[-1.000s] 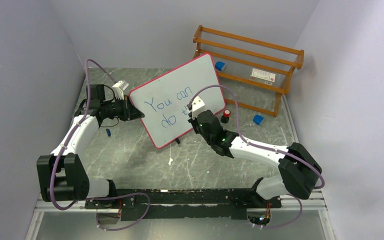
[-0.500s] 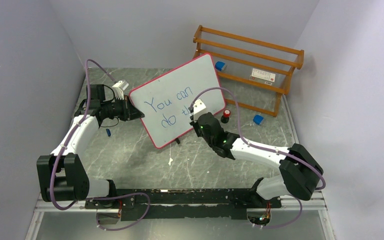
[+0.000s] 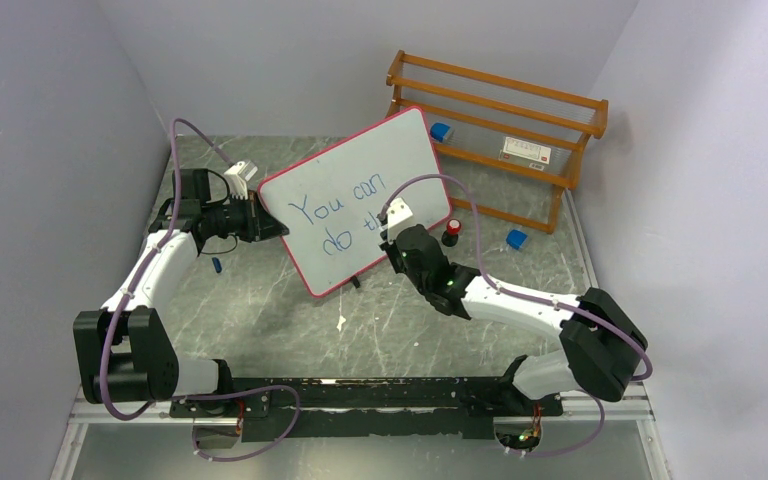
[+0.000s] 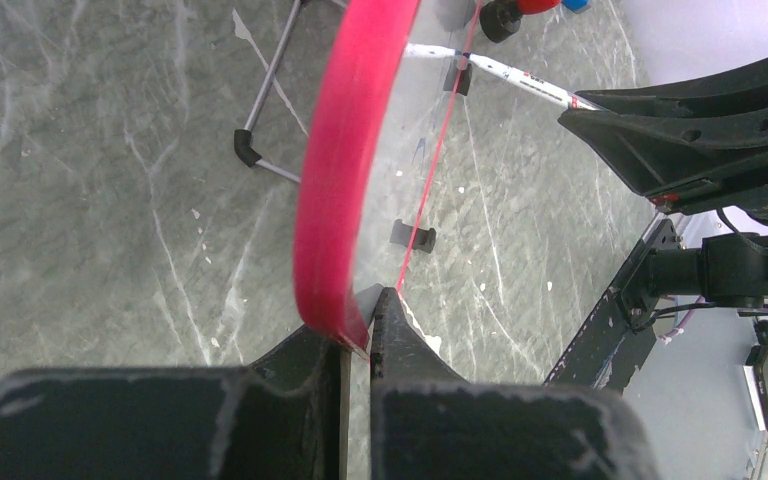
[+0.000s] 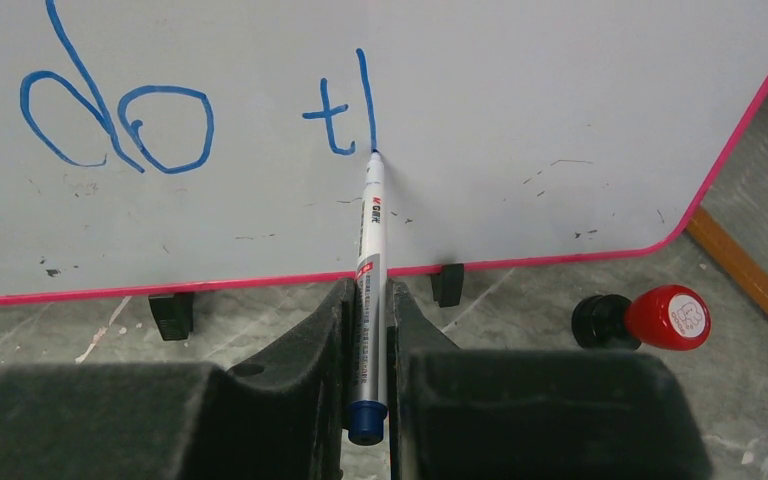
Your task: Write a sentence on the whiteboard
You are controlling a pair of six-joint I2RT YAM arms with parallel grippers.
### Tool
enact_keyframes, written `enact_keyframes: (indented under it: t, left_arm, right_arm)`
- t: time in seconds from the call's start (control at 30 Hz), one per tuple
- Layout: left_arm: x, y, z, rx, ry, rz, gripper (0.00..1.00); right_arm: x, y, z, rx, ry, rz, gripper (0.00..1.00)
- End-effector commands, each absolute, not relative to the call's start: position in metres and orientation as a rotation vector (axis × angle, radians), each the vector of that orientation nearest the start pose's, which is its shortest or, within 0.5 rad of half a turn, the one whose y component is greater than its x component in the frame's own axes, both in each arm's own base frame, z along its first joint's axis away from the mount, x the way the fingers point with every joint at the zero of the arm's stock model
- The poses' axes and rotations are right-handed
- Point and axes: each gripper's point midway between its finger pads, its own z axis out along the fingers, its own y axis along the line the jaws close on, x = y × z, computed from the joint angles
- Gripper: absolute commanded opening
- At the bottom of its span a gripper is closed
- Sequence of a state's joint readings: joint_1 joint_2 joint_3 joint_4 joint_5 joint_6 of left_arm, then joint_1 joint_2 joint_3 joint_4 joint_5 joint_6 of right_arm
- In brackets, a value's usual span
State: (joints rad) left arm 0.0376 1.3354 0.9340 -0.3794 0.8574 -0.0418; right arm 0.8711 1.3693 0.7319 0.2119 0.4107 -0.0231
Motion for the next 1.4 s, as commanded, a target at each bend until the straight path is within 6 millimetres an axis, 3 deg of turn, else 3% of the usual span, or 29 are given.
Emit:
enact_keyframes:
  t: [0.0,0.73,1.37]
  left_arm:
    - [0.332,-0.092,0.132,0.313,2.286,-0.721,0.05]
    - [0.332,-0.092,0.132,0.313,2.289,-0.723,0.05]
    - [0.332,-0.092,0.133,0.313,2.285,-0.721,0.05]
  right_arm:
    - [0.317,0.260,0.160,-0.563,1.817,0.163,0.00]
    - [0.329,0.270,0.169,-0.560,1.786,0.154,0.00]
    - [0.330,0.253,0.158,-0.526,1.832,0.109,0.00]
